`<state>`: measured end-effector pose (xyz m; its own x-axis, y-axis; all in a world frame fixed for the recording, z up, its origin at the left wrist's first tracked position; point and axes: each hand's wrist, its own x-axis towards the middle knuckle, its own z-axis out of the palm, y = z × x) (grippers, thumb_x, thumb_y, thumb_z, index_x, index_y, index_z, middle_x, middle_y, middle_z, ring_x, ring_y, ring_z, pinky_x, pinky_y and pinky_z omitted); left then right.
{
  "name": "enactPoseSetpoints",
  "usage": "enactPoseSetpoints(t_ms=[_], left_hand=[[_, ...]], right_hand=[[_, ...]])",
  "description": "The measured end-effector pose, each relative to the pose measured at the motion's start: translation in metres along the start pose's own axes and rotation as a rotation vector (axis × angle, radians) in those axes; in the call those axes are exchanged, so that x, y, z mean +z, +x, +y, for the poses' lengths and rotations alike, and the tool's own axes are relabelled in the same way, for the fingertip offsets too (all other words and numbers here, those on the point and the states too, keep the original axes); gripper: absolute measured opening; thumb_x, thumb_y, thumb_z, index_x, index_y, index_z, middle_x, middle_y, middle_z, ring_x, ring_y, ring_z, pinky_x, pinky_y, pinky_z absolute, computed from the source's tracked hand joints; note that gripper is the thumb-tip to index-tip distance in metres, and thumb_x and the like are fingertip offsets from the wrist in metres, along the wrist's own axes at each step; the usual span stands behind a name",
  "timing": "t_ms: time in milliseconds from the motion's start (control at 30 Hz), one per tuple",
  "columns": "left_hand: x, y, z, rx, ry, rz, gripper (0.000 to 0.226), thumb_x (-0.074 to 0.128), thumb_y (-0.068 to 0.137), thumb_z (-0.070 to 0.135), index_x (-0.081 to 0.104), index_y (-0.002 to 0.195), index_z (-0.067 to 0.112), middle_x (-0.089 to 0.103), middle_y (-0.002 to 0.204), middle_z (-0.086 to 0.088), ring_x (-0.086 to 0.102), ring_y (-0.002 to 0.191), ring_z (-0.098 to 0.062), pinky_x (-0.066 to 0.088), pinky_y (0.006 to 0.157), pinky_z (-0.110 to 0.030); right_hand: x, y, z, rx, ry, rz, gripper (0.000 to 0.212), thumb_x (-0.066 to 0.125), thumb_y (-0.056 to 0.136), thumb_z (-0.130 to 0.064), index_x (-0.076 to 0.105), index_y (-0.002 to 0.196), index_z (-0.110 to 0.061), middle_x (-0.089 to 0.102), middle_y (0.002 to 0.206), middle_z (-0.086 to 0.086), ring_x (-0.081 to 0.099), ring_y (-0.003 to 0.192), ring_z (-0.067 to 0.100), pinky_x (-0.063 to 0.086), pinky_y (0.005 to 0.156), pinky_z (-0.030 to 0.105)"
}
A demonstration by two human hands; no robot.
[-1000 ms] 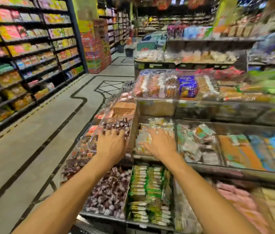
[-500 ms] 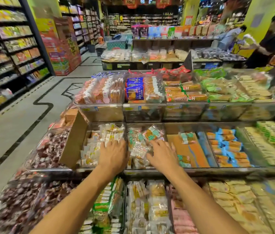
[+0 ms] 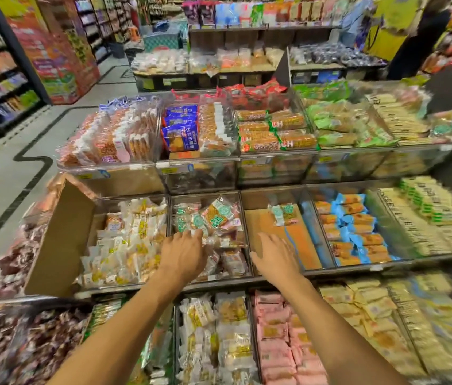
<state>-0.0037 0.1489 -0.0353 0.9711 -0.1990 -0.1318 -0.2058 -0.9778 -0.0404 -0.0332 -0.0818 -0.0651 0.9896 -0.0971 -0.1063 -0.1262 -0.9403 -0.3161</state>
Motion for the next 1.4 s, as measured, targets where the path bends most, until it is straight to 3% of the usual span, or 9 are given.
enactPoseSetpoints(t_ms=[133, 267, 333, 467, 667, 867, 1067, 1300, 1400], left_hand=[[0.012, 0.044, -0.014, 0.010, -0.121, 0.025, 0.034, 0.035, 0.109, 0.031, 0.053, 0.128, 0.010, 0.064, 0.119, -0.014, 0.062, 0.111, -0.034, 0.051, 0.090, -0.047], [0.037, 0.098, -0.031, 0.014, -0.260, 0.032, 0.025, 0.043, 0.104, 0.014, 0.056, 0.122, 0.003, 0.063, 0.116, -0.018, 0.065, 0.099, -0.035, 0.057, 0.087, -0.046], [0.040, 0.120, -0.036, 0.007, -0.323, 0.031, 0.026, 0.045, 0.107, 0.016, 0.058, 0.122, 0.001, 0.064, 0.116, -0.018, 0.064, 0.099, -0.035, 0.056, 0.087, -0.045], [0.043, 0.151, -0.048, 0.008, -0.388, -0.036, 0.036, 0.043, 0.111, 0.035, 0.062, 0.097, 0.007, 0.069, 0.100, -0.016, 0.066, 0.088, -0.033, 0.049, 0.074, -0.039], [0.038, 0.165, -0.058, 0.030, -0.284, -0.084, 0.033, 0.069, 0.100, 0.028, 0.069, 0.128, 0.011, 0.072, 0.121, -0.015, 0.069, 0.108, -0.034, 0.053, 0.092, -0.039], [0.031, 0.168, -0.064, -0.077, -0.282, -0.160, 0.034, 0.079, 0.092, 0.037, 0.072, 0.114, 0.013, 0.077, 0.106, -0.009, 0.070, 0.089, -0.025, 0.052, 0.073, -0.031], [0.025, 0.171, -0.064, -0.122, -0.271, -0.156, 0.038, 0.083, 0.087, 0.038, 0.074, 0.115, 0.014, 0.077, 0.110, -0.010, 0.071, 0.097, -0.028, 0.058, 0.081, -0.035], [0.028, 0.172, -0.063, -0.077, -0.284, -0.250, 0.044, 0.084, 0.086, 0.036, 0.074, 0.126, 0.019, 0.077, 0.115, -0.004, 0.071, 0.096, -0.022, 0.049, 0.076, -0.028], [0.029, 0.175, -0.064, -0.067, -0.246, -0.231, 0.027, 0.085, 0.085, 0.031, 0.079, 0.108, 0.017, 0.077, 0.100, -0.002, 0.065, 0.081, -0.019, 0.048, 0.068, -0.029]], right_hand=[[0.007, 0.026, 0.020, 0.118, 0.027, -0.005, 0.050, 0.059, 0.102, -0.044, 0.050, 0.143, -0.015, 0.060, 0.137, 0.008, 0.058, 0.124, 0.031, 0.049, 0.096, 0.041], [0.028, 0.050, 0.036, 0.275, 0.044, -0.082, 0.062, 0.063, 0.099, -0.052, 0.049, 0.141, -0.009, 0.062, 0.132, 0.012, 0.058, 0.123, 0.033, 0.053, 0.094, 0.043], [0.042, 0.057, 0.044, 0.342, 0.056, -0.136, 0.064, 0.071, 0.093, -0.051, 0.050, 0.137, -0.009, 0.062, 0.130, 0.012, 0.059, 0.120, 0.032, 0.054, 0.091, 0.041], [0.059, 0.066, 0.058, 0.389, 0.045, -0.137, 0.072, 0.085, 0.081, -0.048, 0.053, 0.134, -0.012, 0.061, 0.130, 0.009, 0.060, 0.119, 0.030, 0.055, 0.094, 0.043], [0.070, 0.088, 0.083, 0.355, 0.094, -0.123, 0.081, 0.093, 0.063, -0.059, 0.060, 0.122, -0.014, 0.067, 0.118, 0.008, 0.062, 0.109, 0.030, 0.057, 0.087, 0.043], [0.064, 0.101, 0.099, 0.406, 0.285, -0.052, 0.081, 0.095, 0.053, -0.063, 0.063, 0.110, -0.016, 0.068, 0.105, 0.005, 0.064, 0.102, 0.029, 0.056, 0.078, 0.038], [0.053, 0.111, 0.109, 0.573, 0.684, 0.082, 0.048, 0.095, 0.075, -0.026, 0.062, 0.103, -0.007, 0.064, 0.095, 0.004, 0.060, 0.084, 0.025, 0.045, 0.071, 0.034], [0.049, 0.123, 0.100, 0.727, 1.175, 0.318, 0.032, 0.083, 0.090, -0.028, 0.072, 0.111, -0.005, 0.072, 0.099, 0.012, 0.067, 0.091, 0.029, 0.053, 0.080, 0.038], [0.055, 0.137, 0.099, 0.798, 1.245, 0.332, 0.033, 0.078, 0.093, -0.040, 0.072, 0.103, -0.009, 0.074, 0.096, 0.012, 0.071, 0.091, 0.035, 0.059, 0.082, 0.047]])
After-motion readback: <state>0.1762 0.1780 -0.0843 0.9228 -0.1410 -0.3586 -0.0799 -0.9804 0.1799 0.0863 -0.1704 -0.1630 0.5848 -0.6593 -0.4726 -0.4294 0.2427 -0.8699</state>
